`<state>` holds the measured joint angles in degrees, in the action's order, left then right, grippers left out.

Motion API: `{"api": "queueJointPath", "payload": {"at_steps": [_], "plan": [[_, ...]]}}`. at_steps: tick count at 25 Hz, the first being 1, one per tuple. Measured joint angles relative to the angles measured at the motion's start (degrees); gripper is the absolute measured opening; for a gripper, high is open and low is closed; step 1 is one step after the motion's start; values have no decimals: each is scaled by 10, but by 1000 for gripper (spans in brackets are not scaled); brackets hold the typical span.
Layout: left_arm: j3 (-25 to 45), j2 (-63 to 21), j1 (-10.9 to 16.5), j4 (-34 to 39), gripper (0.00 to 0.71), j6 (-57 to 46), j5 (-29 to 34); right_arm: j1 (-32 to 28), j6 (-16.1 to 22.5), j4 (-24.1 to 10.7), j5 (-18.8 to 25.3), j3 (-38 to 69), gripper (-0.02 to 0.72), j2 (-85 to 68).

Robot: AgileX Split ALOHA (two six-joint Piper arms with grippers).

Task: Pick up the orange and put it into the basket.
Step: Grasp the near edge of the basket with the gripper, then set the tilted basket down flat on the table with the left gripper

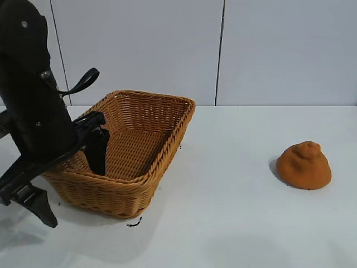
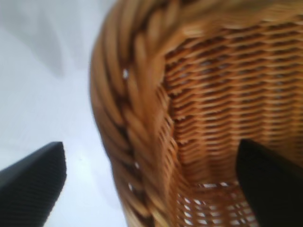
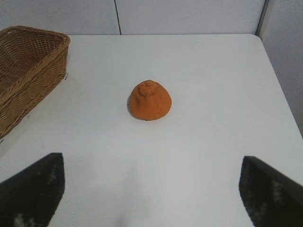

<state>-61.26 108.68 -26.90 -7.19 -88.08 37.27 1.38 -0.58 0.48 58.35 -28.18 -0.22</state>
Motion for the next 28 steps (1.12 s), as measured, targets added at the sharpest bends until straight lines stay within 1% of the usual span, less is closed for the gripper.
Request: {"api": "queueJointPath", "payload": {"at_steps": [2,8,10,11,13,16,20,23,24,25,26,28], "plan": [[0,0,0,0,513,-9,0,0,0,0,0,0,694,0],[0,0,0,0,170,-17,-2,0,0,0,0,0,694,0],[0,0,0,0,108,-24,-2,0,0,0,0,0,694,0],[-1,0,1,1,93,-24,-4,0,0,0,0,0,694,0],[-3,0,2,0,93,-23,0,0,0,0,0,0,694,0],[-21,0,8,-3,93,-4,25,0,0,0,0,0,694,0],[-66,-6,29,-24,91,49,75,0,0,0,0,0,694,0],[-102,-13,45,-26,91,85,114,0,0,0,0,0,694,0],[-102,-13,45,-26,91,85,114,0,0,0,0,0,694,0],[-113,-14,50,-25,91,108,126,0,0,0,0,0,694,0],[-131,-14,61,-24,91,158,137,0,0,0,0,0,694,0],[-145,-14,75,-24,91,223,141,0,0,0,0,0,694,0]]}}
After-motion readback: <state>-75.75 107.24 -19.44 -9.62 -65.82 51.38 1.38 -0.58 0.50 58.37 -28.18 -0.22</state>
